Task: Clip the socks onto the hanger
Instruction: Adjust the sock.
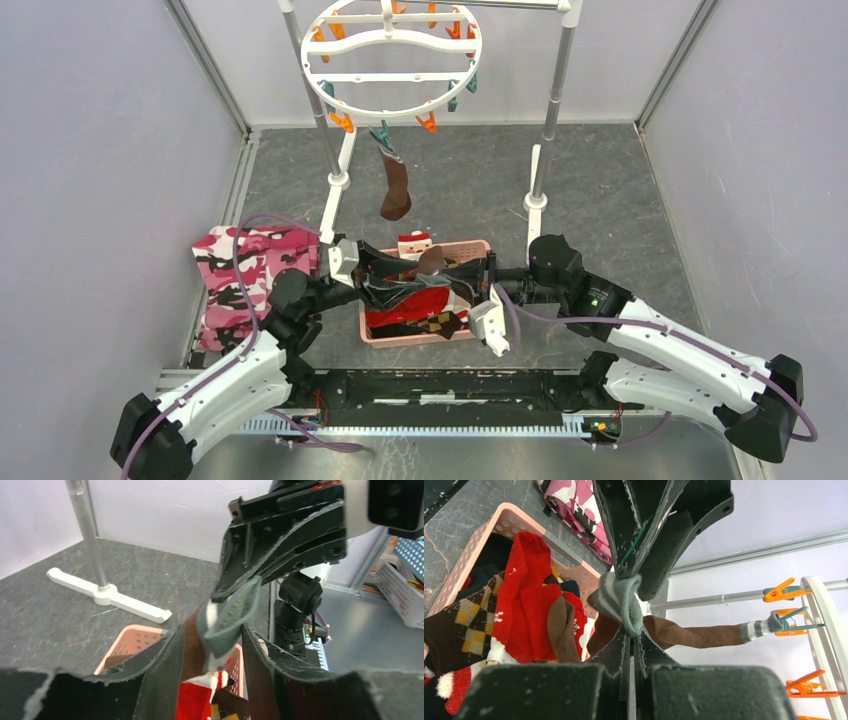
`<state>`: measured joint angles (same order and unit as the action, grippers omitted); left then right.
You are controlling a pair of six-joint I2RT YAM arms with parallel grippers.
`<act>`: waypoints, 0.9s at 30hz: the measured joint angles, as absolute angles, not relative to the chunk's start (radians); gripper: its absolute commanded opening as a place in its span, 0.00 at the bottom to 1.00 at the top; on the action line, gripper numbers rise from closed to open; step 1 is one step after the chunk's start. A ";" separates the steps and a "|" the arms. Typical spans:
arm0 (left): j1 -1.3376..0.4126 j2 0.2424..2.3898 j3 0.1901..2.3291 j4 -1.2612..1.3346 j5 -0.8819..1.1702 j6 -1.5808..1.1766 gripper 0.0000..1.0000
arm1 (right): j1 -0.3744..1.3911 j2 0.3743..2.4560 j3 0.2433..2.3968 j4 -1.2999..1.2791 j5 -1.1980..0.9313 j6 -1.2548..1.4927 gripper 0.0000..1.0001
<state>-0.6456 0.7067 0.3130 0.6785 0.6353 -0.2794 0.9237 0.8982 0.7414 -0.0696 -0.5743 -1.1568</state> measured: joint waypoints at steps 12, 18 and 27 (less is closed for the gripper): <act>-0.653 0.699 0.323 0.717 0.702 -0.317 0.53 | 0.928 0.926 0.742 -0.092 -0.537 -1.156 0.00; -0.659 0.722 0.379 0.633 0.696 -0.316 0.51 | 0.928 0.926 0.742 -0.093 -0.537 -1.156 0.00; -0.659 0.730 0.429 0.484 0.672 -0.314 0.51 | 0.928 0.923 0.742 -0.094 -0.537 -1.157 0.00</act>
<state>-0.6586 0.7300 0.4290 0.4839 0.6724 -0.3138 0.9279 0.9234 0.7418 -0.0937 -0.5365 -1.1568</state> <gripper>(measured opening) 0.514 0.014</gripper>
